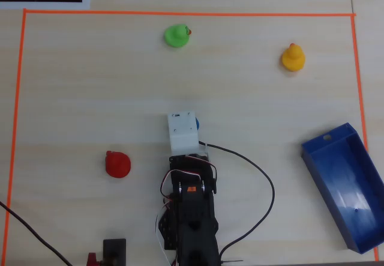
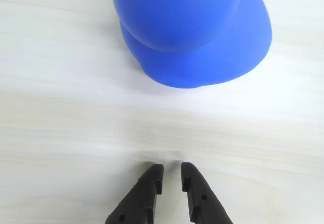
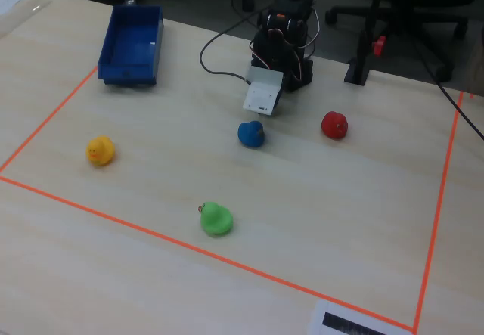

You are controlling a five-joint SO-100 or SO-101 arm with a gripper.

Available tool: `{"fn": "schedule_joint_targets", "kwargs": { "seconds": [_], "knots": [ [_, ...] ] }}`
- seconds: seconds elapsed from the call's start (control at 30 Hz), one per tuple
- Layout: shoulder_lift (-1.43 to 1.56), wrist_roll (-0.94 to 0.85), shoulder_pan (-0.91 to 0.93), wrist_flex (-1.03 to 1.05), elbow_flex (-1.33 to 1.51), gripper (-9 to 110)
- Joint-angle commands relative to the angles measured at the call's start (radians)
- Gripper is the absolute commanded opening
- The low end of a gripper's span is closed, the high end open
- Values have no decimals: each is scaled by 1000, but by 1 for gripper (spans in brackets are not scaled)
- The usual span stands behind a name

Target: Grasp green duck and put it into box.

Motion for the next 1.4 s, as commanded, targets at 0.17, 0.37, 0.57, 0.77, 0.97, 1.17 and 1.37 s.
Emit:
{"fn": "schedule_joint_targets", "kwargs": {
  "seconds": [0.17,0.37,0.57,0.77,0.97,1.17,1.37],
  "knots": [
    [0,5,6,25,3,2],
    [0,5,6,25,3,2],
    [0,5,6,25,3,2],
    [0,5,6,25,3,2],
    [0,5,6,25,3,2],
    [0,5,6,25,3,2],
    [0,5,6,25,3,4]
  ]
}}
